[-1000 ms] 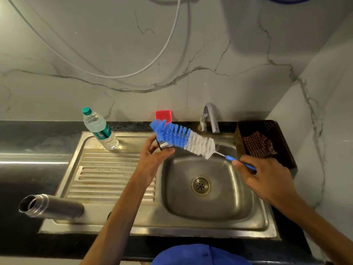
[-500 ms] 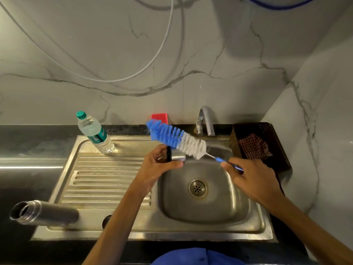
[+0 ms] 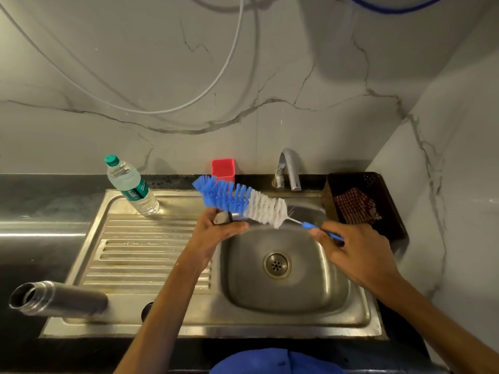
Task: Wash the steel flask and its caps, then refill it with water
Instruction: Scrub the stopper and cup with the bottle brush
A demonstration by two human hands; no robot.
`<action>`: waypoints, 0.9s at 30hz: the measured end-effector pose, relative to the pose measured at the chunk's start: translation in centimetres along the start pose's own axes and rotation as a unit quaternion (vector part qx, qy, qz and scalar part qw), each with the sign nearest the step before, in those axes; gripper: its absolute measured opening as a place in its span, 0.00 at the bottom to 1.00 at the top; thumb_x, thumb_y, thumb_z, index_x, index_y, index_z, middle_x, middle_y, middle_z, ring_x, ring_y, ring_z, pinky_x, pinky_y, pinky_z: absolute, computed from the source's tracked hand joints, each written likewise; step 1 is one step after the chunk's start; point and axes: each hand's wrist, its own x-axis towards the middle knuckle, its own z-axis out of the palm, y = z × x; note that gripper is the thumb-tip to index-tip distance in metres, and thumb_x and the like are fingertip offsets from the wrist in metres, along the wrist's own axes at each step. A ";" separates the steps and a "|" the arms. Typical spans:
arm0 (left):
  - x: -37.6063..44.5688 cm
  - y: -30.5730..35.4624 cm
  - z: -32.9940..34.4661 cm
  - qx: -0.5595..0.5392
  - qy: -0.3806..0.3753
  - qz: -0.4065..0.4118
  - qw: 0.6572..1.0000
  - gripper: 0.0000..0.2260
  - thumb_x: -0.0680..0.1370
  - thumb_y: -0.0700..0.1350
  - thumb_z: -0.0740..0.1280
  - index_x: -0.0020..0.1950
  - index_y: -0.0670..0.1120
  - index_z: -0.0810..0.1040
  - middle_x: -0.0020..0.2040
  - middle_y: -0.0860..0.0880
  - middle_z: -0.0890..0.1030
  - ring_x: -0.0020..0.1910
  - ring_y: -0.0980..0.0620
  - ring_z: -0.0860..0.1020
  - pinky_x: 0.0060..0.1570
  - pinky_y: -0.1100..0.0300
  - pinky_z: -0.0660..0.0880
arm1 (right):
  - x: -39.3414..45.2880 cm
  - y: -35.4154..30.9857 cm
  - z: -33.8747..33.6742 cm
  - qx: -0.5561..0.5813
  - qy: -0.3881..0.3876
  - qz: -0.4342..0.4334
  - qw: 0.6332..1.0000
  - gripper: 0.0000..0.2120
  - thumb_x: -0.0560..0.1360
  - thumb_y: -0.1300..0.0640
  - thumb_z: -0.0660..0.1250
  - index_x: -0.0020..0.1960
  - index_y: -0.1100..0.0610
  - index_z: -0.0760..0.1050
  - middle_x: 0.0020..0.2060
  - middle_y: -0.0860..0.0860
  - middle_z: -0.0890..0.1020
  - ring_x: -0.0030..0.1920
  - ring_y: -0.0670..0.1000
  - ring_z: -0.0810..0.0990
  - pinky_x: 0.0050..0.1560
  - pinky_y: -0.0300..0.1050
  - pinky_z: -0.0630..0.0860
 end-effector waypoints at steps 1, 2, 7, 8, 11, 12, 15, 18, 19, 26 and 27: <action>0.1 -0.1 -0.6 0.024 0.005 0.010 1.000 0.27 0.67 0.39 0.84 0.64 0.41 0.80 0.59 0.43 0.86 0.59 0.45 0.85 0.64 0.46 0.80 | -0.2 0.1 0.0 -0.001 0.000 -0.005 1.000 0.16 0.80 0.32 0.59 0.49 0.41 0.79 0.26 0.44 0.76 0.27 0.44 0.75 0.29 0.41 0.75; -0.2 0.0 -0.6 0.043 0.000 0.018 0.999 0.25 0.68 0.39 0.84 0.62 0.42 0.82 0.57 0.44 0.87 0.60 0.46 0.85 0.65 0.48 0.79 | -0.3 0.1 0.1 0.004 -0.003 -0.007 1.000 0.16 0.80 0.32 0.59 0.50 0.40 0.79 0.26 0.44 0.76 0.27 0.44 0.76 0.29 0.41 0.74; -1.0 -0.3 2.2 -0.037 -0.090 0.034 0.995 0.33 0.69 0.30 0.80 0.71 0.43 0.73 0.63 0.41 0.84 0.62 0.43 0.84 0.62 0.51 0.81 | 1.0 -0.6 0.2 0.017 0.011 0.018 1.000 0.16 0.80 0.34 0.59 0.53 0.41 0.81 0.27 0.45 0.77 0.27 0.44 0.76 0.28 0.41 0.71; -1.0 -0.1 2.2 -0.091 -0.079 0.017 0.992 0.33 0.69 0.31 0.79 0.71 0.43 0.72 0.63 0.40 0.84 0.62 0.42 0.84 0.62 0.49 0.82 | 1.0 -0.6 0.2 0.014 0.015 0.017 1.000 0.16 0.80 0.34 0.59 0.52 0.41 0.80 0.26 0.45 0.76 0.27 0.44 0.75 0.28 0.40 0.71; -0.4 0.8 0.5 -0.230 -0.011 -0.023 0.973 0.31 0.70 0.34 0.76 0.73 0.42 0.72 0.62 0.36 0.84 0.58 0.41 0.86 0.58 0.47 0.84 | -0.1 -0.3 -0.1 0.015 0.008 -0.001 1.000 0.16 0.80 0.33 0.58 0.51 0.41 0.79 0.25 0.45 0.76 0.26 0.44 0.75 0.28 0.42 0.74; -0.3 0.8 0.0 -0.220 0.015 -0.024 0.975 0.31 0.69 0.38 0.79 0.71 0.40 0.73 0.63 0.36 0.83 0.58 0.40 0.86 0.59 0.47 0.84 | -0.5 -0.2 -0.1 0.018 0.003 -0.004 1.000 0.17 0.80 0.33 0.58 0.51 0.41 0.79 0.25 0.45 0.76 0.26 0.44 0.75 0.28 0.44 0.75; -1.2 0.5 0.8 -0.082 0.002 -0.022 0.996 0.39 0.60 0.49 0.87 0.65 0.40 0.76 0.60 0.40 0.83 0.63 0.34 0.82 0.66 0.42 0.80 | -0.3 -0.4 0.5 0.028 -0.003 0.008 1.000 0.18 0.79 0.32 0.56 0.51 0.41 0.80 0.26 0.45 0.76 0.27 0.45 0.76 0.30 0.45 0.76; -2.2 -0.4 2.8 -0.056 -0.064 0.009 0.996 0.32 0.65 0.39 0.83 0.68 0.46 0.77 0.61 0.46 0.86 0.63 0.42 0.84 0.64 0.48 0.79 | 0.5 -0.2 0.9 0.011 0.001 0.028 1.000 0.17 0.80 0.34 0.59 0.52 0.42 0.80 0.27 0.45 0.76 0.27 0.45 0.76 0.30 0.45 0.77; -2.0 -0.3 2.8 -0.081 -0.055 0.012 0.995 0.33 0.66 0.36 0.81 0.69 0.47 0.77 0.61 0.45 0.86 0.63 0.43 0.84 0.64 0.49 0.79 | 0.5 0.1 0.8 0.004 0.006 0.028 1.000 0.17 0.80 0.34 0.59 0.51 0.43 0.80 0.26 0.45 0.76 0.27 0.45 0.75 0.30 0.45 0.77; -1.1 1.0 1.9 -0.131 -0.026 -0.012 0.991 0.28 0.71 0.29 0.77 0.67 0.44 0.73 0.63 0.36 0.84 0.56 0.39 0.86 0.47 0.51 0.87 | -0.5 0.4 0.4 0.003 0.013 0.001 1.000 0.17 0.80 0.34 0.58 0.47 0.43 0.79 0.25 0.45 0.74 0.26 0.44 0.74 0.28 0.44 0.75; -1.4 0.7 2.8 -0.115 -0.054 -0.012 0.992 0.29 0.71 0.30 0.77 0.68 0.45 0.73 0.63 0.38 0.84 0.56 0.39 0.86 0.46 0.51 0.87 | -0.3 0.1 0.8 0.010 0.007 0.011 1.000 0.18 0.80 0.33 0.57 0.48 0.43 0.78 0.25 0.45 0.74 0.26 0.44 0.75 0.29 0.46 0.77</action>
